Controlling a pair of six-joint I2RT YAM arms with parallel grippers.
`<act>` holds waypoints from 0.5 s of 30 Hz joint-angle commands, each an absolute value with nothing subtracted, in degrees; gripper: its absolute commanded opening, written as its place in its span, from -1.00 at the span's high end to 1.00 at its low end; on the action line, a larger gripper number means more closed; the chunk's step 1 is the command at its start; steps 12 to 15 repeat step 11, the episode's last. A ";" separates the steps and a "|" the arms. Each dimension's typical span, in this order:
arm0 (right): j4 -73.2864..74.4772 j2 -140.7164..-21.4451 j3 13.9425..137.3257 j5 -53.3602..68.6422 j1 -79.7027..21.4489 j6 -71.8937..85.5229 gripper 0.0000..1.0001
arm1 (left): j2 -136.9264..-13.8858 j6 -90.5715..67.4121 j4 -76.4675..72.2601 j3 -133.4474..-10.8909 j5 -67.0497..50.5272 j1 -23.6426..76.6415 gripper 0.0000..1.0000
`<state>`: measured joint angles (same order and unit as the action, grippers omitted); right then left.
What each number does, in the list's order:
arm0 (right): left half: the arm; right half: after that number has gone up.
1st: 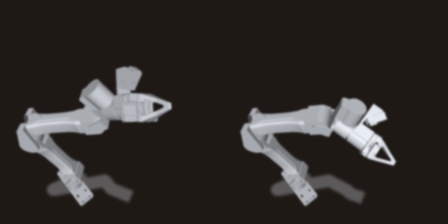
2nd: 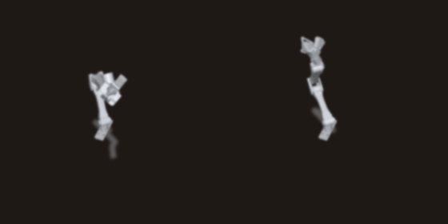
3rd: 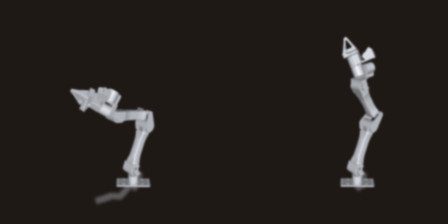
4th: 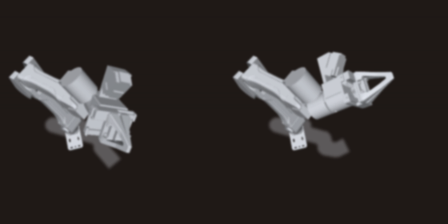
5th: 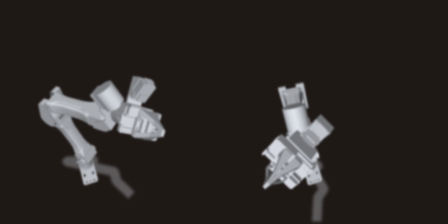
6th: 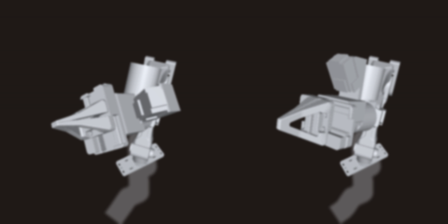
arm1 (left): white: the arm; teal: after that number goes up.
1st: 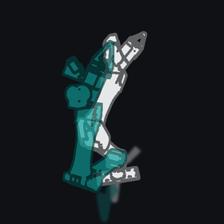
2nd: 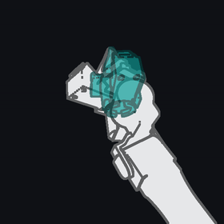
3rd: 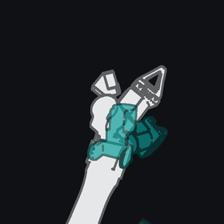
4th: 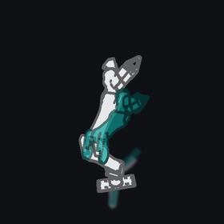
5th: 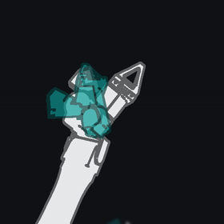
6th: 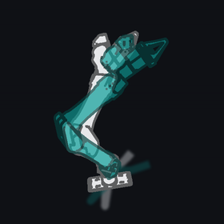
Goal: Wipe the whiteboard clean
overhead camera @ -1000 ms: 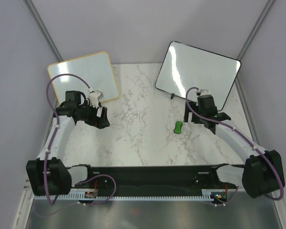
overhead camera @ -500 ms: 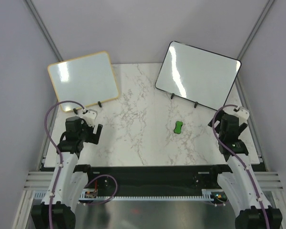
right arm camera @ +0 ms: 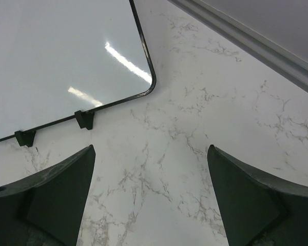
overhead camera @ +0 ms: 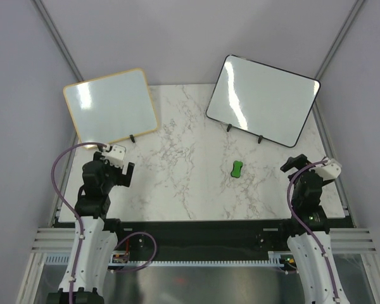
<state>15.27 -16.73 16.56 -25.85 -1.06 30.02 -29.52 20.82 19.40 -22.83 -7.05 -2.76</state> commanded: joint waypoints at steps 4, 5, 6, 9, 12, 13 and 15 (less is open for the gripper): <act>12.57 -18.72 15.91 -26.19 -1.14 31.73 -0.94 | -28.39 20.21 18.10 -22.59 -9.31 -3.43 -0.99; 12.57 -19.33 16.08 -26.37 -1.14 32.08 -0.94 | -28.48 20.13 18.19 -22.59 -9.58 -3.60 -0.99; 12.66 -20.12 16.17 -26.63 -1.14 32.25 -0.93 | -28.48 20.30 18.37 -22.59 -9.75 -3.78 -0.99; 12.57 -21.70 15.91 -28.12 -1.14 33.92 -0.86 | -28.74 20.57 18.63 -22.41 -10.55 -4.13 -0.98; 12.66 -21.80 16.35 -27.87 -1.14 33.23 -0.89 | -29.00 20.65 18.81 -22.59 -10.63 -4.39 -0.99; 12.66 -21.80 16.35 -27.87 -1.14 33.23 -0.89 | -29.00 20.65 18.81 -22.59 -10.63 -4.39 -0.99; 12.66 -21.80 16.35 -27.87 -1.14 33.23 -0.89 | -29.00 20.65 18.81 -22.59 -10.63 -4.39 -0.99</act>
